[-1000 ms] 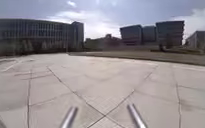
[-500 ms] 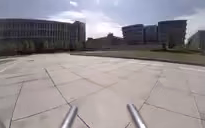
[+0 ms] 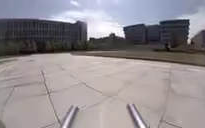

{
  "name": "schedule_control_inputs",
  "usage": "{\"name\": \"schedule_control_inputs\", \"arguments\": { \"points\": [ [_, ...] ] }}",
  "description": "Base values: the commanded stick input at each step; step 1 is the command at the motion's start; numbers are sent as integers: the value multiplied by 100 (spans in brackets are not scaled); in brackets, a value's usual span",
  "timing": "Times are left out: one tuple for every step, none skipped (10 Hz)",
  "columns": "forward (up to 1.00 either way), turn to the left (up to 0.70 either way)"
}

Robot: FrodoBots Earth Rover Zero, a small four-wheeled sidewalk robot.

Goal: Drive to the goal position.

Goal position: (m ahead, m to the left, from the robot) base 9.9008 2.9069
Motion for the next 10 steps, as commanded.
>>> {"name": "schedule_control_inputs", "arguments": {
  "points": [
    [70,0],
    [70,0],
    [70,0],
    [70,0],
    [70,0],
    [70,0],
    [70,0],
    [70,0],
    [70,0],
    [70,0]
  ]
}}
